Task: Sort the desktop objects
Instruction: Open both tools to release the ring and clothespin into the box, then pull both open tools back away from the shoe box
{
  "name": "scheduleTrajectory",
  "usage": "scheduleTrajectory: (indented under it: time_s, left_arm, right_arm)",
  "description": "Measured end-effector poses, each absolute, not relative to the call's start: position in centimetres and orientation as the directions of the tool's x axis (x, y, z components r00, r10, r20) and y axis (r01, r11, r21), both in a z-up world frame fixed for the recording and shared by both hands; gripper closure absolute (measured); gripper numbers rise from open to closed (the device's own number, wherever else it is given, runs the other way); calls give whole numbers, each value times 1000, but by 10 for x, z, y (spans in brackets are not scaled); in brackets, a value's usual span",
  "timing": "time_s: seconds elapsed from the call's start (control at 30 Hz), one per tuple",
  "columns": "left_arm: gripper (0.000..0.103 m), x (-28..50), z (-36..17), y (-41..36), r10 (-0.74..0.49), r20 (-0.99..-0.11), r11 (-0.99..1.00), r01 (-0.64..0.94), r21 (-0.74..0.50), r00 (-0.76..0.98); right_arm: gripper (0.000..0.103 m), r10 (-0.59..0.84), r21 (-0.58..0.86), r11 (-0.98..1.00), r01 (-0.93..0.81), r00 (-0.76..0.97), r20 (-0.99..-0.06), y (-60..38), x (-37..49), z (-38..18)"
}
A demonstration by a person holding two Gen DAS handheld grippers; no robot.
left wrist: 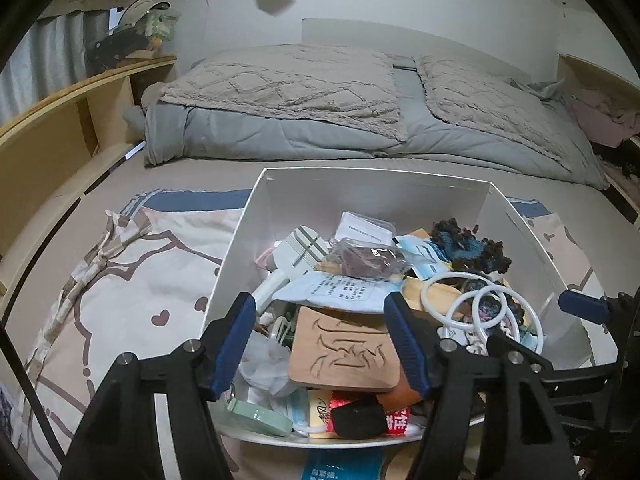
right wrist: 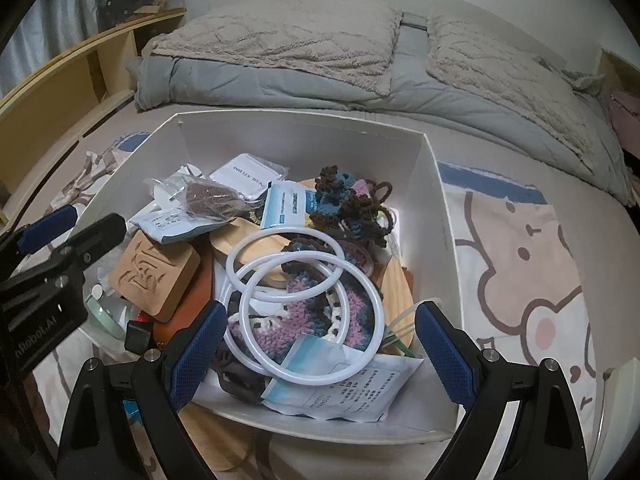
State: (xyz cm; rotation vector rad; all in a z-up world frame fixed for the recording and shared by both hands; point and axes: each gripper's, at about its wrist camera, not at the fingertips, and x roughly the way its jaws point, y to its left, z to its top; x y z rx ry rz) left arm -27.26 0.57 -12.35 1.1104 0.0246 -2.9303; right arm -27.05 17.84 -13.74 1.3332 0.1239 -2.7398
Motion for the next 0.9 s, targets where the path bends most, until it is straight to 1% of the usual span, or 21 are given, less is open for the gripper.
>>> scheduleTrajectory:
  time_s: [0.17, 0.47, 0.77, 0.8, 0.83, 0.9]
  left_arm:
    - [37, -272, -125, 7, -22, -665, -1000, 27, 3, -746]
    - [36, -267, -119, 2, -25, -658, -999, 40, -8, -752]
    - [36, -257, -109, 1, -20, -643, -999, 35, -10, -766]
    - [33, -256, -108, 2, -18, -641, -999, 34, -13, -768]
    - [25, -254, -106, 1, -15, -637, -999, 35, -18, -770]
    - [20, -250, -102, 0, -11, -627, -999, 41, -34, -779]
  right_arm:
    - [8, -49, -10, -996, 89, -638, -769, 185, -267, -133]
    - [8, -41, 19, -999, 40, -674, -738, 199, -260, -126]
    - [7, -91, 93, -995, 37, -720, -688, 204, -251, -113]
    - [3, -90, 94, -995, 35, -725, -683, 204, -250, -111]
    - [0, -87, 94, -995, 32, -731, -677, 204, -249, -109]
    - [0, -88, 94, -995, 33, -735, -672, 204, -246, -105]
